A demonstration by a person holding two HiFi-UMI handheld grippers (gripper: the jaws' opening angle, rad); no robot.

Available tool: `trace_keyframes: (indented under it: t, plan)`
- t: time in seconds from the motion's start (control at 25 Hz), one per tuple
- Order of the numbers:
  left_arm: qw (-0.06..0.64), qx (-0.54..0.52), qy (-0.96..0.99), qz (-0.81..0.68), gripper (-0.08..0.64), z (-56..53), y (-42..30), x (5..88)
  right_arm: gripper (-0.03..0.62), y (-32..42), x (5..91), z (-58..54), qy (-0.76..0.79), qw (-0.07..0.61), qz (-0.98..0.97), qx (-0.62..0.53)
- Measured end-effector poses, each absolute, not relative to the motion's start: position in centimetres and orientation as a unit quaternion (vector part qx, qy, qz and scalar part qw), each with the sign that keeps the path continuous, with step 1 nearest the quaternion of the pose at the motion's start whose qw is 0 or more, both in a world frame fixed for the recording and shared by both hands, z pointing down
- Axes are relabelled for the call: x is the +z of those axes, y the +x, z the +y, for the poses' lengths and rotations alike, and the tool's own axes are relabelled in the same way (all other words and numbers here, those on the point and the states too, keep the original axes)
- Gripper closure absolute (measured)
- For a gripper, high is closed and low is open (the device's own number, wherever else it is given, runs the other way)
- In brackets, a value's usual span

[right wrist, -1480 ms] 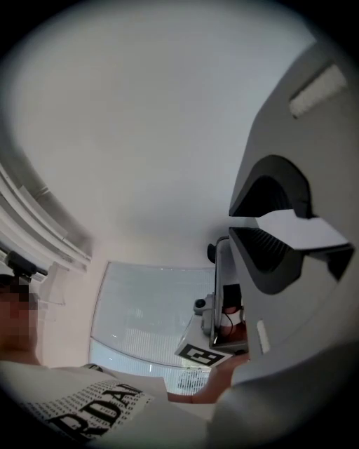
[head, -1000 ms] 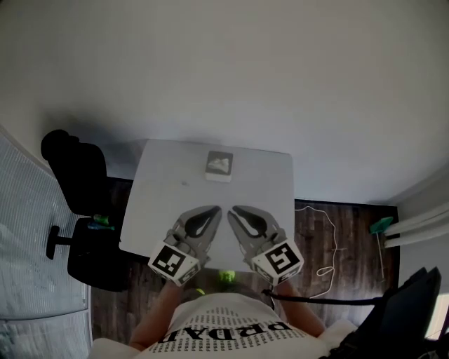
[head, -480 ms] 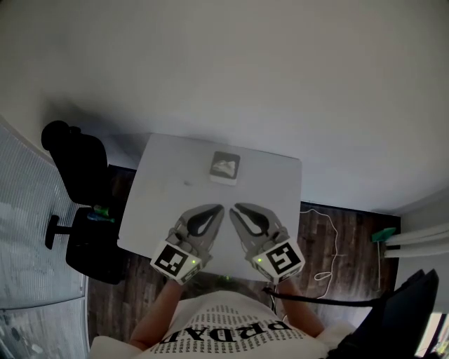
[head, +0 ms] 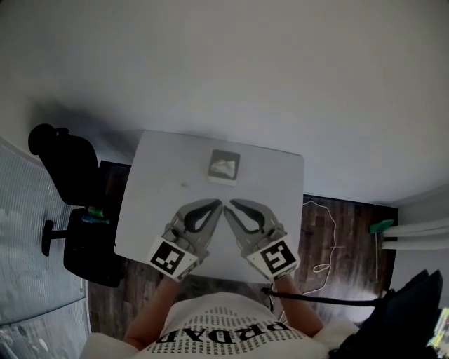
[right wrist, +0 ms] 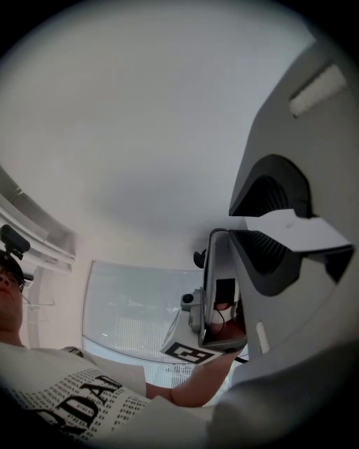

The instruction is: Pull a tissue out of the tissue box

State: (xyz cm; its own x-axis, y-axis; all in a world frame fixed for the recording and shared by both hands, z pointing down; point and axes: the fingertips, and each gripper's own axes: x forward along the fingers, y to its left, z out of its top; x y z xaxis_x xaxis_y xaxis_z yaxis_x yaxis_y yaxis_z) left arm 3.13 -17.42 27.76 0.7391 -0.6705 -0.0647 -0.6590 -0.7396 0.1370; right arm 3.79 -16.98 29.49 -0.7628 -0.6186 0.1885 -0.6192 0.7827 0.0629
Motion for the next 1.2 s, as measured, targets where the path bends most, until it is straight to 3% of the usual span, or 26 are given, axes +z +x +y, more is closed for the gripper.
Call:
trace_keyframes:
  t: [1.2]
  plan:
    - [0.156,-0.030,0.919,-0.362,0.568,-27.8,0.8,46.1,0.479,3.9,51.8,-30.6,0.372,0.278,-0.886,0.015]
